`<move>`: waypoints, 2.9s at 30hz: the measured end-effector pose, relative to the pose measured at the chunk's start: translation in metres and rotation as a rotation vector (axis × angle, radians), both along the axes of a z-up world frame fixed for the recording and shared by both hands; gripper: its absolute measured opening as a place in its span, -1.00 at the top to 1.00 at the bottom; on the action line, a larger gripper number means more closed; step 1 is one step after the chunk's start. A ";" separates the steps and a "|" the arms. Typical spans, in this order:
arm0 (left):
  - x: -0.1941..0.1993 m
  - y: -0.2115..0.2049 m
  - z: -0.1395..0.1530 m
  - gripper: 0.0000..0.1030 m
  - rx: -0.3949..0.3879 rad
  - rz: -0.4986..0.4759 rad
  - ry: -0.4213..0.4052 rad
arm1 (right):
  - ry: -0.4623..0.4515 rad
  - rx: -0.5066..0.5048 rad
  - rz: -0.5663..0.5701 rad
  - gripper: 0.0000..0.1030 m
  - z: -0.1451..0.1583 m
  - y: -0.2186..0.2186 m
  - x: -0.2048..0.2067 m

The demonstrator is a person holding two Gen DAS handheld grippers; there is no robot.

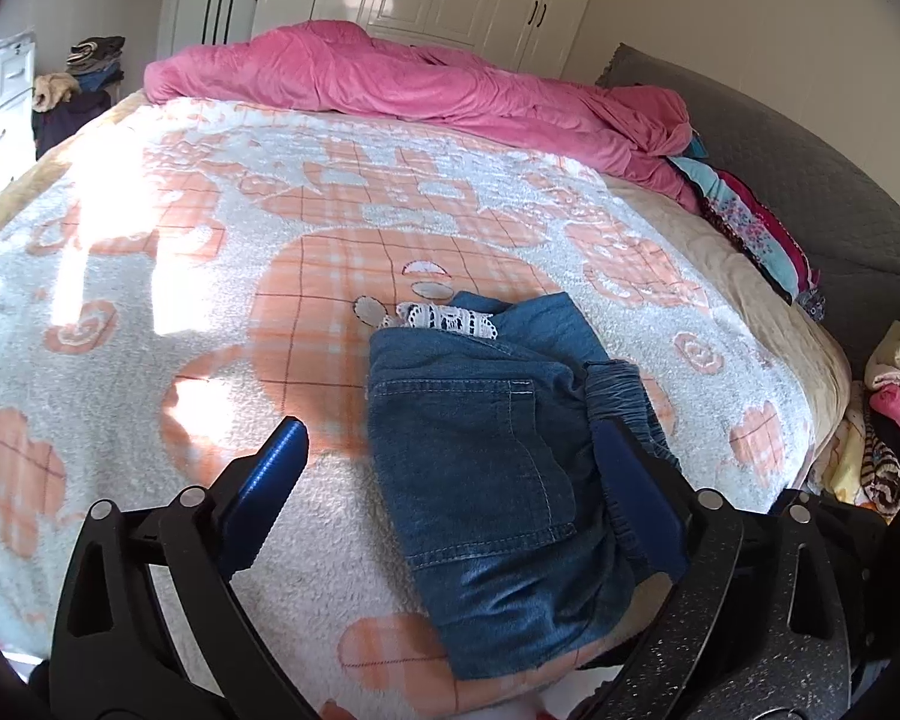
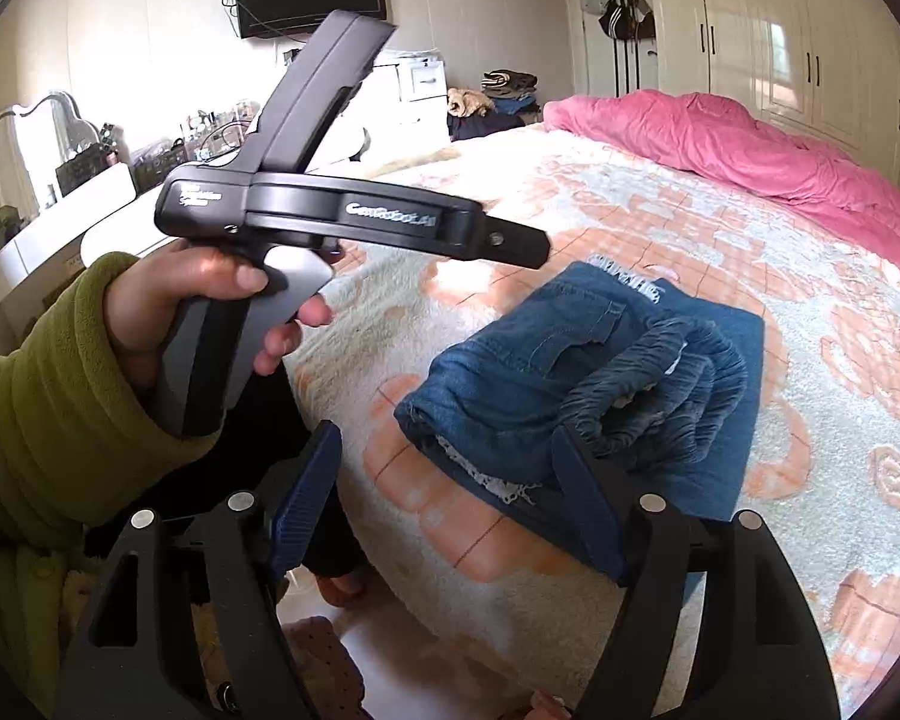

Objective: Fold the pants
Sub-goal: 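Release the denim with the right tool and pull both tools back, then grasp the denim leg end with the right tool and lift it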

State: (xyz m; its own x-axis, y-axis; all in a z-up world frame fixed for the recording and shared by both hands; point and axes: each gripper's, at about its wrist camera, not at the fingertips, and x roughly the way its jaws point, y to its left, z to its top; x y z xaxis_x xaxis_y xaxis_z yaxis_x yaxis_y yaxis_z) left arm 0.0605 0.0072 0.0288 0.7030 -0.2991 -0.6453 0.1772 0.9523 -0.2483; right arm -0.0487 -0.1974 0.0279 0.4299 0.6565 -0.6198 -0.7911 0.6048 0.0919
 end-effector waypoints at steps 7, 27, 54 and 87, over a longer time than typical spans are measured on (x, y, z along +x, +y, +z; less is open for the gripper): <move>-0.008 0.007 0.007 -0.81 0.003 0.024 -0.014 | -0.029 0.012 -0.044 -0.59 0.012 -0.006 -0.003; -0.033 0.015 0.026 -0.81 0.018 0.047 -0.051 | -0.096 0.042 -0.209 -0.60 0.037 -0.037 0.009; 0.005 0.003 -0.046 -0.81 -0.102 0.048 0.134 | 0.172 0.022 -0.472 -0.60 -0.020 -0.070 0.100; 0.045 -0.017 -0.025 0.22 -0.182 0.009 0.046 | 0.102 0.150 -0.256 0.66 0.000 -0.019 0.150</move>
